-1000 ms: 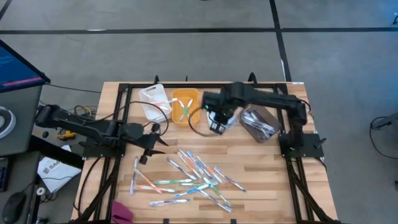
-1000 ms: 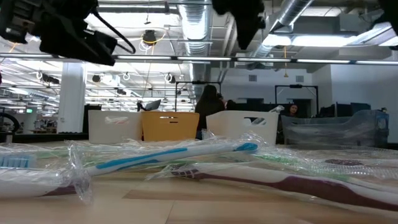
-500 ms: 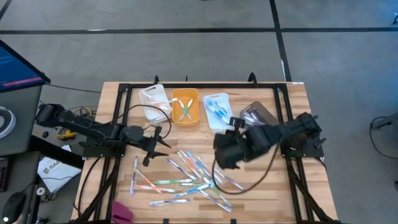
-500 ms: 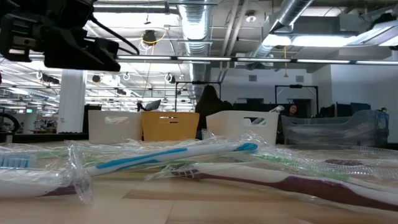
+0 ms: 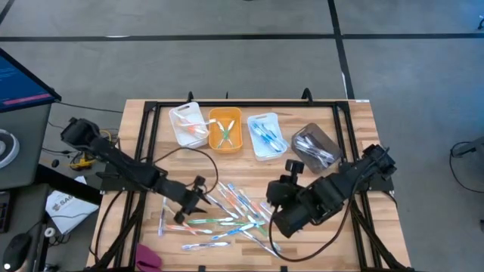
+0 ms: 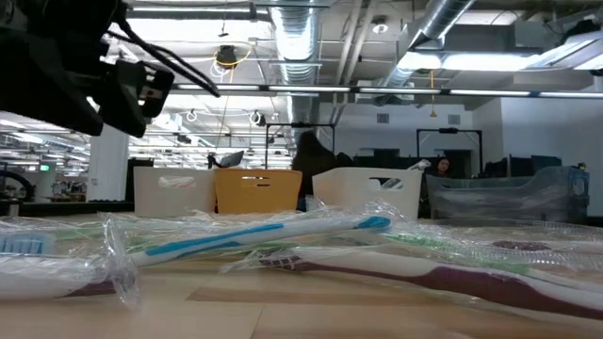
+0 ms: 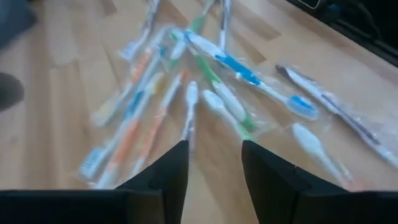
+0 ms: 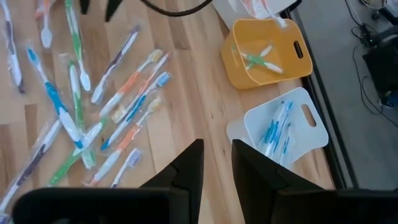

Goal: Pick & Place Toothbrushes
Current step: Put the white green toothbrush into the yellow bin

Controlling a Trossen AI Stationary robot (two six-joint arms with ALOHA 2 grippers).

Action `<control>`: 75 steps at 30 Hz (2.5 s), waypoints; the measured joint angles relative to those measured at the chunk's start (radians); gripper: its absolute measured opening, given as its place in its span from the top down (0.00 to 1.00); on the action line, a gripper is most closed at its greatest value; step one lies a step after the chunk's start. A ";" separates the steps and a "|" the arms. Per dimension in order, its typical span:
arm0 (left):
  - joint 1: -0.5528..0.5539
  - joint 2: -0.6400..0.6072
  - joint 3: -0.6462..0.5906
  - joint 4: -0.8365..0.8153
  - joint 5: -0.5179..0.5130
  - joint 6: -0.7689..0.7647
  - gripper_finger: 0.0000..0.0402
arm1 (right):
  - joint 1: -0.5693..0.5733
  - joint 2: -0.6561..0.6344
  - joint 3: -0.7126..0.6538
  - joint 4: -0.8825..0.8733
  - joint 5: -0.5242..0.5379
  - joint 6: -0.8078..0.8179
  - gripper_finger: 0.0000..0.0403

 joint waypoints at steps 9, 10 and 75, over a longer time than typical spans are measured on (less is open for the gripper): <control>-0.004 0.060 0.126 -0.159 0.036 -0.115 0.69 | 0.000 0.000 0.000 -0.014 -0.014 0.016 0.81; -0.004 0.060 0.130 -0.164 0.036 -0.125 0.69 | 0.002 0.000 0.000 -0.016 -0.019 0.014 0.81; -0.088 0.468 0.140 0.103 -0.072 -0.632 0.87 | 0.360 0.263 0.000 -0.017 0.024 0.163 0.81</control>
